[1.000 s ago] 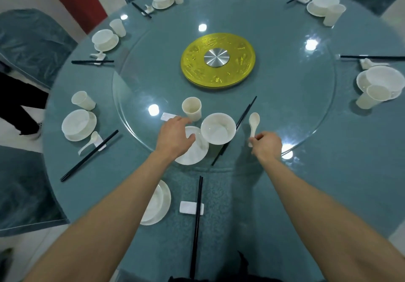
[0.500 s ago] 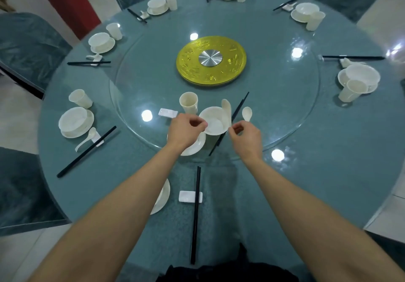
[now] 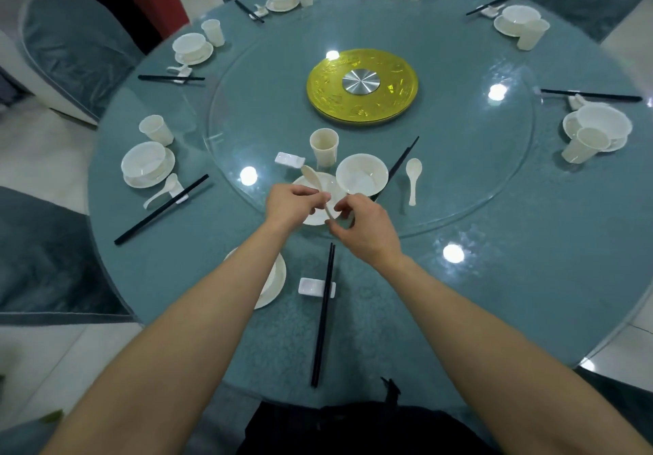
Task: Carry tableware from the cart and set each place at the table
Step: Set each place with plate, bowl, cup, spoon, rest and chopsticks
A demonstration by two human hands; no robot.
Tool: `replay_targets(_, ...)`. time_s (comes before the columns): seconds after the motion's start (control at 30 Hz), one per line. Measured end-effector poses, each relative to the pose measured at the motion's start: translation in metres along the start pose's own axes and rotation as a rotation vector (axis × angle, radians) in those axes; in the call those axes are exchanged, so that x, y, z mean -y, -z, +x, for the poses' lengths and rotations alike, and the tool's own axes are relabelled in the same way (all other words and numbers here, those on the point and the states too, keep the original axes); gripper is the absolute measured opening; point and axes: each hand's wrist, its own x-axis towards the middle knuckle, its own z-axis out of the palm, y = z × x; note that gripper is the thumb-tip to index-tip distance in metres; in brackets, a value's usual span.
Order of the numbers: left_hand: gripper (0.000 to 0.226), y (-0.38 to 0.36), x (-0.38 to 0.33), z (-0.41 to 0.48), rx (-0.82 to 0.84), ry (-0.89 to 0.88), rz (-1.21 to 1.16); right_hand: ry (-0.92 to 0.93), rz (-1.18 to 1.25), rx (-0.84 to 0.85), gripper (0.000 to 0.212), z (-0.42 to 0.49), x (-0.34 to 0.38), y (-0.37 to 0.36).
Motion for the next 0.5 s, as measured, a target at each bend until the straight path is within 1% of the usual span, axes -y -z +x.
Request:
replay_targets(0.07,0.017,0.008,0.014,-0.001,-0.058,-0.010,0.083,0.009,-0.057,0.072,0.031,-0.007,-0.007,-0.003)
replay_targets(0.17,0.014,0.017,0.038,-0.011,-0.108,-0.027,0.272,-0.048,-0.081,0.110,0.032,-0.019,-0.022,-0.007)
replay_targets(0.3,0.020,0.015,0.071,-0.038,-0.108,-0.032,0.574,-0.086,-0.083,0.113,0.033,-0.031,-0.040,-0.011)
replay_targets(0.5,0.020,0.001,0.112,-0.076,-0.056,-0.024,0.837,-0.089,-0.076,0.121,0.031,-0.039,-0.047,-0.020)
